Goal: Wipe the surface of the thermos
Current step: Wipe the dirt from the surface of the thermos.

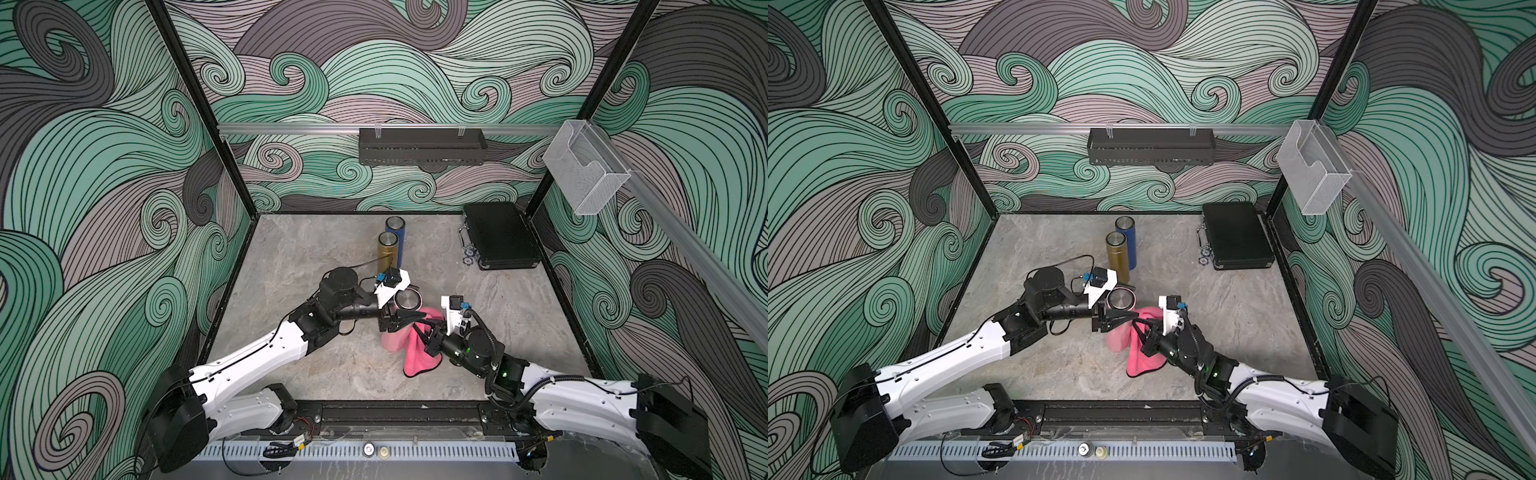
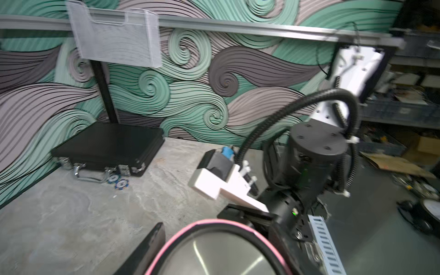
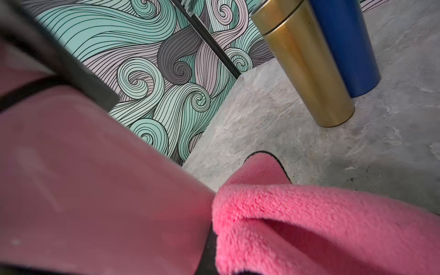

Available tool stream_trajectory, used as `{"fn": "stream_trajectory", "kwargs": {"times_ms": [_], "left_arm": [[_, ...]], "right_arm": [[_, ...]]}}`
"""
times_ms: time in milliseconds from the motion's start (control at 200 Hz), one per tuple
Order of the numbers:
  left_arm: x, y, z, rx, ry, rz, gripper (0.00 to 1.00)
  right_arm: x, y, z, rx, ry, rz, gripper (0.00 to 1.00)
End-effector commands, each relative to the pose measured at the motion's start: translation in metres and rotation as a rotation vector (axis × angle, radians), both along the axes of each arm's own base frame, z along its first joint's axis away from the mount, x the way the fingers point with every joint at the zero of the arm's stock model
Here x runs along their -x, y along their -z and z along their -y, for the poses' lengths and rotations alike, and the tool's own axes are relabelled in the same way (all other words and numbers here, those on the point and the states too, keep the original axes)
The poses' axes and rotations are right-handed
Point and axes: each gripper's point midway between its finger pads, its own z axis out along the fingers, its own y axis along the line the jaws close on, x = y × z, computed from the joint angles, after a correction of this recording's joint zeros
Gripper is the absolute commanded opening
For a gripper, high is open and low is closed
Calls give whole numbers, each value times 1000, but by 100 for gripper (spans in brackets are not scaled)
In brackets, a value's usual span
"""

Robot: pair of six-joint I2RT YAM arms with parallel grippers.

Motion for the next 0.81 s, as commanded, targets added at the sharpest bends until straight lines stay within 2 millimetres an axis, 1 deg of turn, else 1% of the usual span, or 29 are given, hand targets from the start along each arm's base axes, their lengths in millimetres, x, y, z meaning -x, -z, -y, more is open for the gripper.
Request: {"fn": "stream_trajectory", "kwargs": {"times_ms": [0, 60, 105, 155, 195, 265, 320, 325, 330, 415, 470, 520, 560, 615, 670, 675, 680, 761, 801], "left_arm": [[-37, -50, -21, 168, -248, 3, 0], [-38, -47, -21, 151, -259, -6, 0], [-38, -45, -20, 134, -254, -8, 0], [-37, -43, -19, 134, -252, -30, 0], [-36, -43, -18, 141, -244, -37, 0], [-35, -43, -18, 148, -250, -37, 0], [-39, -43, -21, 151, -287, -51, 0], [-40, -43, -22, 151, -291, -53, 0], [-40, -43, -22, 152, -296, -54, 0], [-47, -43, -30, 161, -365, -85, 0], [-50, -43, -33, 168, -392, -97, 0], [-50, -45, -34, 175, -412, -98, 0], [-50, -47, -35, 173, -422, -96, 0], [-50, -48, -34, 158, -433, -95, 0], [-51, -49, -35, 143, -451, -100, 0], [-51, -49, -35, 141, -453, -102, 0], [-51, -49, -35, 140, -456, -103, 0], [-52, -50, -36, 138, -481, -116, 0], [-55, -50, -39, 146, -514, -131, 0]], "right_arm": [[15, -84, -5, -118, -59, 157, 0], [22, -107, -3, -132, -70, 217, 0], [26, -119, -3, -141, -82, 247, 0], [28, -124, -6, -142, -96, 262, 0], [28, -122, -9, -136, -100, 261, 0], [23, -102, -16, -105, -97, 228, 0], [18, -79, -20, -74, -84, 191, 0], [17, -74, -20, -69, -81, 182, 0], [17, -74, -20, -69, -81, 182, 0], [11, -38, -18, -30, -41, 126, 0], [8, -25, -17, -10, -24, 110, 0], [8, -24, -18, 2, -27, 112, 0], [10, -31, -21, 3, -40, 127, 0], [16, -49, -27, 1, -73, 169, 0], [27, -75, -33, -4, -115, 233, 0], [29, -80, -34, -6, -124, 244, 0], [29, -80, -34, -6, -124, 244, 0], [48, -116, -41, -33, -199, 328, 0], [55, -129, -44, -56, -231, 354, 0]]}}
